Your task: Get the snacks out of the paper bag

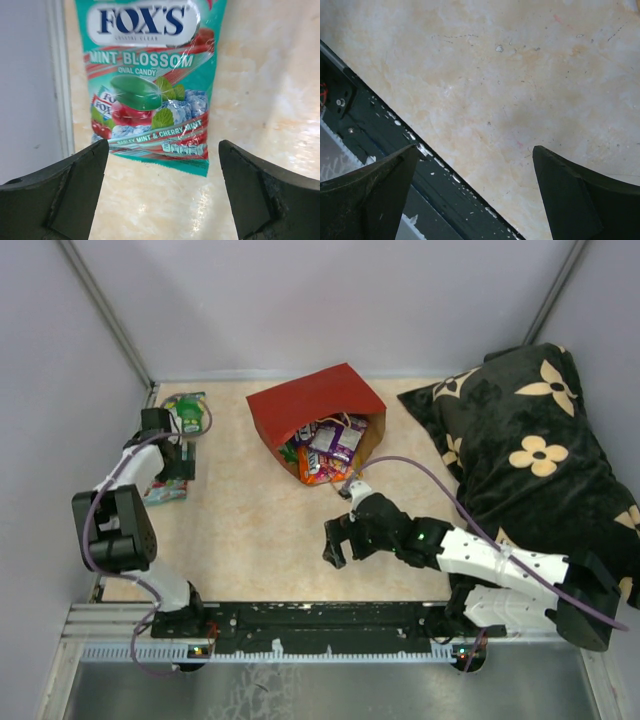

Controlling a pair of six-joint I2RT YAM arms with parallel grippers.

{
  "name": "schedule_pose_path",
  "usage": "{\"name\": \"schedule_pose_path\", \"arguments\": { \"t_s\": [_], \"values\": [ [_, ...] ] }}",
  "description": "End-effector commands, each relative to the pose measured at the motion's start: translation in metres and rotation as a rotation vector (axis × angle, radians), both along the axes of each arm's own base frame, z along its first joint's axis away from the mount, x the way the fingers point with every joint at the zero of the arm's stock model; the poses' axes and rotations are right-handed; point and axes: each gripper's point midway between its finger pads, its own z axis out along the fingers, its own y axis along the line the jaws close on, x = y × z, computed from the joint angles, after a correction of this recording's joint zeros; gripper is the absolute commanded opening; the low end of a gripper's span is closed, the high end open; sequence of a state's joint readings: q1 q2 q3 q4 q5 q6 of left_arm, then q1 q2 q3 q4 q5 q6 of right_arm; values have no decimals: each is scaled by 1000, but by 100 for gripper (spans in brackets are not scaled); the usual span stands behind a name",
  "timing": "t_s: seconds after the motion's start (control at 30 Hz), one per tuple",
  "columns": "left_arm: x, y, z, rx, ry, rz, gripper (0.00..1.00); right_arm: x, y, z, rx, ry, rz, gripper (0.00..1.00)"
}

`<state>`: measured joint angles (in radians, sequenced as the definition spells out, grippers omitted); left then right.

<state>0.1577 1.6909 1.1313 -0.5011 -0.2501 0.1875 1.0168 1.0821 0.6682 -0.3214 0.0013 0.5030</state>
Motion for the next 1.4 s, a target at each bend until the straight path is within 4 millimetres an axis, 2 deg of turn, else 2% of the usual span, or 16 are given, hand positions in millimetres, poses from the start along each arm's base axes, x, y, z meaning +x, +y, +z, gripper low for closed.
{"name": "schedule_pose_path", "arguments": {
  "t_s": [0.0,0.07,0.1,0.13,0.2,0.23,0.27,0.37,0.5,0.7,0.83,1.07,1.37],
  "values": [
    [17,-18,62,60,-211,-33,98,28,10,45,212,-50,-97,99],
    [23,-46,90,52,-310,-112,100,52,2,56,325,-3,-175,97],
    [24,-66,103,20,-363,-171,100,60,0,61,392,36,-190,95],
    [25,-89,113,-31,-415,-238,100,78,-8,66,443,42,-247,92],
    [17,-135,134,-196,-515,-371,100,104,-21,74,527,57,-321,86],
    [11,-151,140,-280,-554,-404,100,120,-30,77,561,63,-380,86],
    [3,-166,145,-364,-587,-438,100,132,-36,78,582,70,-429,85],
    [-19,-195,161,-551,-670,-473,100,164,-50,72,632,96,-556,80],
    [-46,-210,166,-663,-694,-500,100,189,-58,50,606,109,-664,72],
    [-72,-228,149,-770,-617,-568,100,206,-75,-1,505,100,-793,61],
    [-82,-238,147,-837,-574,-589,100,216,-78,-24,458,89,-819,52],
    [-98,-250,151,-915,-567,-640,100,240,-68,-63,405,103,-812,46],
    [-107,-262,158,-989,-551,-719,100,252,-36,-85,369,101,-798,46]
  ]
}}
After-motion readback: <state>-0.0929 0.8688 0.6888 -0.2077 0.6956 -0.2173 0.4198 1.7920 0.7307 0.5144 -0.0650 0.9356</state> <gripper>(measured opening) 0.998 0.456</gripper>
